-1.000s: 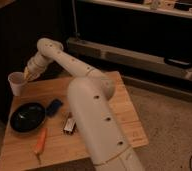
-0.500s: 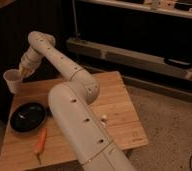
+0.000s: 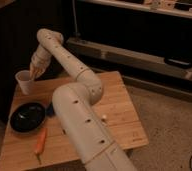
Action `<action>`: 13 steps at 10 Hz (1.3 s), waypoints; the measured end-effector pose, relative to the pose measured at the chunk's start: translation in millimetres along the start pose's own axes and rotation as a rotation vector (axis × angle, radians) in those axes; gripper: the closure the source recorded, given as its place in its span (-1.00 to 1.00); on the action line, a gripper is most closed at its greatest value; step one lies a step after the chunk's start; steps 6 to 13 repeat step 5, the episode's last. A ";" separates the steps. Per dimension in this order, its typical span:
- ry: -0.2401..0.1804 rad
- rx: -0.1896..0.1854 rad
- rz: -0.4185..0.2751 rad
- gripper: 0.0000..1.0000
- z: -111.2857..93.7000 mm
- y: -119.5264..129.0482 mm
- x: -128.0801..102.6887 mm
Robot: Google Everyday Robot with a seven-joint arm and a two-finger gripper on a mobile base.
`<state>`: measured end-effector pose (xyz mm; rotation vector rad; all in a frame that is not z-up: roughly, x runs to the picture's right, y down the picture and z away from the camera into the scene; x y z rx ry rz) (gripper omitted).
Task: Pick up the ceramic cup
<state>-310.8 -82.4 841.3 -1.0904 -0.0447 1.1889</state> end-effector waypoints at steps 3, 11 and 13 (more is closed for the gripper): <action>0.054 0.007 0.029 1.00 -30.8 -51.8 54.5; 0.065 0.015 0.051 1.00 -43.1 -74.7 74.8; 0.065 0.015 0.051 1.00 -43.1 -74.7 74.8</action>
